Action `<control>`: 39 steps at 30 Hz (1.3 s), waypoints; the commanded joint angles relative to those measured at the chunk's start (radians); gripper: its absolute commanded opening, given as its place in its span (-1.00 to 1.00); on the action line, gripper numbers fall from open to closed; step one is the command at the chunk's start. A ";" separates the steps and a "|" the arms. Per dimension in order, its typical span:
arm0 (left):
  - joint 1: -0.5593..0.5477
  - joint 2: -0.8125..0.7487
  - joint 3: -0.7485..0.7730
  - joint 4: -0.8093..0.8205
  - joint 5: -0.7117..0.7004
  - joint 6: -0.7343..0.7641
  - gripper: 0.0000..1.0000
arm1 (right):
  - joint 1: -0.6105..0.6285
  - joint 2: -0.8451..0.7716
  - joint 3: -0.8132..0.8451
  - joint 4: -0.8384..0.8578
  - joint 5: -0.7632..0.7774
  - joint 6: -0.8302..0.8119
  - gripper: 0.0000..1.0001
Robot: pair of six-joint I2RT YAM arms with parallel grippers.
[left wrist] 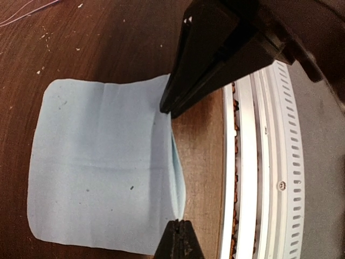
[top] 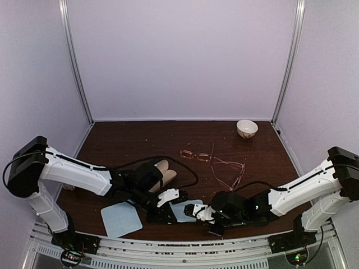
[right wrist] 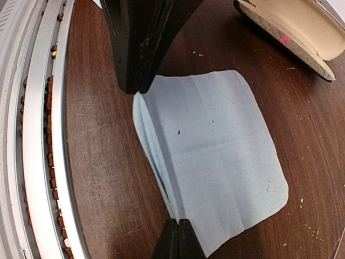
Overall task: Organize the sunglasses
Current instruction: Pick up the glasses cleaning cloth from the center of the board, then fold the glasses cleaning cloth at the center of the board.
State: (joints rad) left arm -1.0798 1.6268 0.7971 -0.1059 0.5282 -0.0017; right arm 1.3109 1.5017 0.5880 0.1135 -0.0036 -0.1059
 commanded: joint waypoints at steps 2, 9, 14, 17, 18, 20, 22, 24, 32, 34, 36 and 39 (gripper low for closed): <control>0.013 0.001 0.030 0.013 -0.019 -0.001 -1.00 | -0.021 0.001 0.051 -0.079 0.009 -0.005 -1.00; 0.025 0.029 0.047 0.032 -0.047 -0.018 -1.00 | -0.053 0.019 0.082 -0.099 0.007 -0.022 -1.00; 0.044 0.042 0.055 0.033 -0.054 -0.018 -1.00 | -0.083 0.047 0.113 -0.126 -0.012 -0.036 -1.00; 0.054 0.054 0.064 0.028 -0.058 -0.014 -1.00 | -0.094 0.055 0.122 -0.130 -0.019 -0.044 -1.00; 0.056 0.059 0.067 0.026 -0.059 -0.009 -1.00 | -0.098 0.058 0.126 -0.132 -0.018 -0.049 -1.00; 0.060 0.068 0.073 0.022 -0.068 -0.007 -1.00 | -0.105 0.065 0.131 -0.137 -0.018 -0.056 -1.00; 0.067 0.078 0.080 0.020 -0.072 -0.005 -1.00 | -0.111 0.072 0.136 -0.140 -0.018 -0.062 -1.00; 0.072 0.085 0.084 0.019 -0.075 -0.001 -1.00 | -0.116 0.082 0.143 -0.145 -0.020 -0.068 -1.00; 0.090 0.099 0.099 0.005 -0.090 0.013 -1.00 | -0.134 0.112 0.175 -0.153 0.002 -0.087 -1.00; 0.093 0.102 0.100 0.004 -0.091 0.016 -1.00 | -0.138 0.116 0.183 -0.158 0.003 -0.094 -1.00; 0.096 0.106 0.103 0.001 -0.092 0.020 -1.00 | -0.143 0.122 0.188 -0.159 0.004 -0.102 -1.00; 0.101 0.112 0.106 -0.001 -0.098 0.021 -1.00 | -0.149 0.132 0.198 -0.167 0.004 -0.110 -1.00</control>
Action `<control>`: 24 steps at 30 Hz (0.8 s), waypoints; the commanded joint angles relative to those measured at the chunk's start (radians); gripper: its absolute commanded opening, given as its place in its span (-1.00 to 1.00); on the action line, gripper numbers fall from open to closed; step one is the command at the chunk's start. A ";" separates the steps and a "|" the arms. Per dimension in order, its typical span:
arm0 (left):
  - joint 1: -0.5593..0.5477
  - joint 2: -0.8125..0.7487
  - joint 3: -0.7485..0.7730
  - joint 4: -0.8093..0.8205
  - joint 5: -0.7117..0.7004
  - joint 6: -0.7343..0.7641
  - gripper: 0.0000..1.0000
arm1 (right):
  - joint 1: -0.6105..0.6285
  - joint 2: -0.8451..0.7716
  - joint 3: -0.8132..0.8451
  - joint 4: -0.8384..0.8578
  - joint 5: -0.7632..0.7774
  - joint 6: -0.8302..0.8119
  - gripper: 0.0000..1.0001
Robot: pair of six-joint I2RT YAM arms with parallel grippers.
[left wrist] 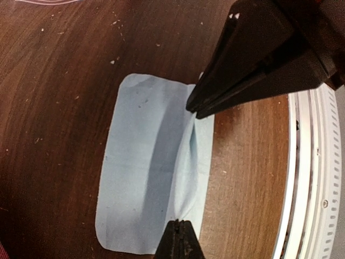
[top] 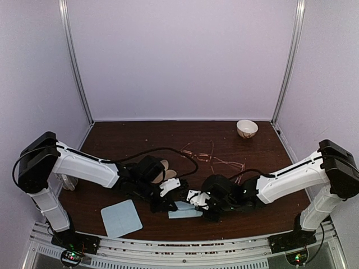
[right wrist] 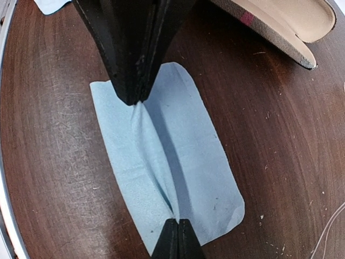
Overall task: Organize the sunglasses
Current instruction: Fold the glasses cleaning cloth at the center of the board.
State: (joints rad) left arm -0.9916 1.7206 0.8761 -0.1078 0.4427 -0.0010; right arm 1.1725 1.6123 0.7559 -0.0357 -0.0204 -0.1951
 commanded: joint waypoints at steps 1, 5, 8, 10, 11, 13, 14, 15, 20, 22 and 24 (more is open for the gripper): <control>0.013 0.021 0.029 -0.001 -0.014 0.021 -1.00 | -0.012 0.028 0.034 -0.021 0.020 -0.022 -1.00; 0.014 0.032 0.032 -0.005 -0.015 0.025 -1.00 | -0.016 0.044 0.043 -0.020 0.018 -0.025 -1.00; 0.014 0.037 0.032 -0.006 -0.024 0.025 -1.00 | -0.017 0.055 0.048 -0.023 0.018 -0.028 -1.00; 0.014 0.041 0.033 -0.007 -0.032 0.024 -1.00 | -0.017 0.061 0.052 -0.023 0.017 -0.029 -1.00; 0.014 0.043 0.034 -0.007 -0.034 0.024 -1.00 | -0.018 0.065 0.053 -0.023 0.019 -0.030 -1.00; 0.014 0.048 0.035 -0.005 -0.039 0.023 -1.00 | -0.018 0.067 0.055 -0.024 0.018 -0.031 -1.00; 0.014 0.050 0.036 -0.004 -0.041 0.021 -1.00 | -0.019 0.068 0.056 -0.024 0.020 -0.030 -1.00; 0.014 0.053 0.037 -0.003 -0.046 0.021 -1.00 | -0.020 0.070 0.057 -0.025 0.020 -0.030 -1.00; 0.014 0.065 0.038 0.002 -0.067 0.019 -1.00 | -0.022 0.081 0.064 -0.029 0.021 -0.037 -1.00; 0.015 0.071 0.037 0.008 -0.074 0.016 -1.00 | -0.024 0.088 0.064 -0.028 0.022 -0.039 -0.99; 0.016 0.077 0.036 0.012 -0.080 0.013 -1.00 | -0.026 0.093 0.070 -0.033 0.023 -0.039 -0.97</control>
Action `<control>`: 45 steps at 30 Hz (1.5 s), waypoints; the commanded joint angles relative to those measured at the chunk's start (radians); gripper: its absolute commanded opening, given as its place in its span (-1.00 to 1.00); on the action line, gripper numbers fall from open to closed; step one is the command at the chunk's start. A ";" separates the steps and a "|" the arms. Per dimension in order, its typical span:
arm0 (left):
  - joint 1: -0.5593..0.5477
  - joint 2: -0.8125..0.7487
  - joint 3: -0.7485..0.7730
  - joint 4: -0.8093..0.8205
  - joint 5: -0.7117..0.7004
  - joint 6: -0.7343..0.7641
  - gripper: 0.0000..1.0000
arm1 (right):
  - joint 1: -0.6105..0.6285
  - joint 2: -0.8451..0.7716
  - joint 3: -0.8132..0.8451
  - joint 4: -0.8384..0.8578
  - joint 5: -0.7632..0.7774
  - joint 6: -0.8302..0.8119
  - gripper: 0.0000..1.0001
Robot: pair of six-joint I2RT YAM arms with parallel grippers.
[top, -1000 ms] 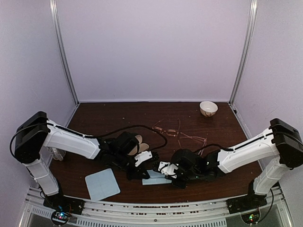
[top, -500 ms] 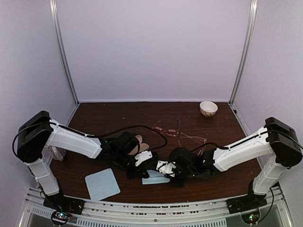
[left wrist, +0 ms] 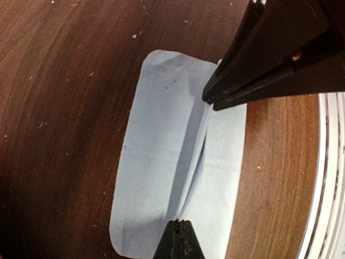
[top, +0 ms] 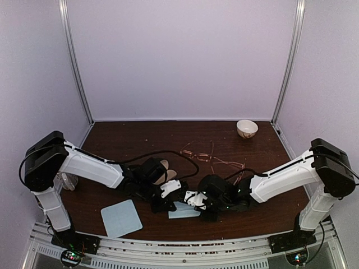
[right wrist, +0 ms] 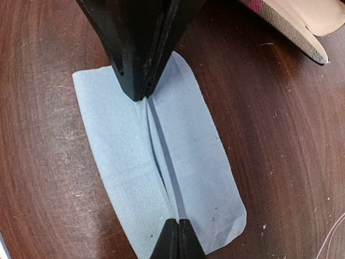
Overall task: Organize the sunglasses
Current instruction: Fold the glasses cleaning cloth at the center of the board.
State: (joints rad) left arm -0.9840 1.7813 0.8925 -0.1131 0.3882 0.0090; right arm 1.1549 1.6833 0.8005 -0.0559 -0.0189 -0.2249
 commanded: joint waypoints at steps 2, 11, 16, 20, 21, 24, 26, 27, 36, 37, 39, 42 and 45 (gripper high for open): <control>0.008 0.018 0.017 0.022 -0.032 0.001 -1.00 | -0.012 0.024 0.031 -0.011 0.027 -0.007 -0.93; 0.008 0.017 0.013 0.030 -0.062 -0.006 -0.94 | -0.029 0.033 0.054 -0.017 0.043 -0.017 -0.78; 0.010 0.005 0.003 0.041 -0.079 -0.010 -0.72 | -0.039 0.040 0.060 -0.006 0.052 -0.018 -0.71; 0.010 -0.005 0.003 0.041 -0.090 -0.011 -0.60 | -0.045 0.046 0.077 -0.012 0.069 -0.023 -0.68; 0.010 -0.007 0.003 0.041 -0.093 -0.011 -0.59 | -0.047 0.045 0.079 -0.011 0.076 -0.023 -0.68; 0.011 -0.017 0.003 0.039 -0.103 -0.011 -0.54 | -0.053 0.045 0.082 -0.008 0.092 -0.022 -0.63; 0.010 -0.029 -0.004 0.042 -0.112 -0.017 -0.51 | -0.057 0.047 0.087 -0.005 0.108 -0.021 -0.61; 0.010 -0.036 -0.009 0.044 -0.115 -0.020 -0.48 | -0.059 0.046 0.085 -0.001 0.118 -0.016 -0.57; 0.010 -0.111 -0.033 0.040 -0.166 -0.045 -0.21 | -0.066 0.024 0.082 0.019 0.186 -0.004 -0.49; 0.010 -0.124 -0.035 0.038 -0.180 -0.050 -0.18 | -0.067 0.018 0.078 0.023 0.195 0.001 -0.49; 0.010 -0.150 -0.044 0.036 -0.199 -0.054 -0.15 | -0.068 -0.002 0.071 0.028 0.204 0.010 -0.46; 0.010 -0.203 -0.068 0.042 -0.217 -0.058 -0.09 | -0.069 -0.041 0.049 0.041 0.210 0.028 -0.37; 0.009 -0.252 -0.087 0.026 -0.220 -0.049 -0.02 | -0.069 -0.085 0.026 0.046 0.224 0.041 -0.25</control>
State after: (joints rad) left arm -0.9703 1.5990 0.8341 -0.0841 0.1913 -0.0437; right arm 1.0904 1.6752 0.8543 -0.0418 0.1551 -0.2192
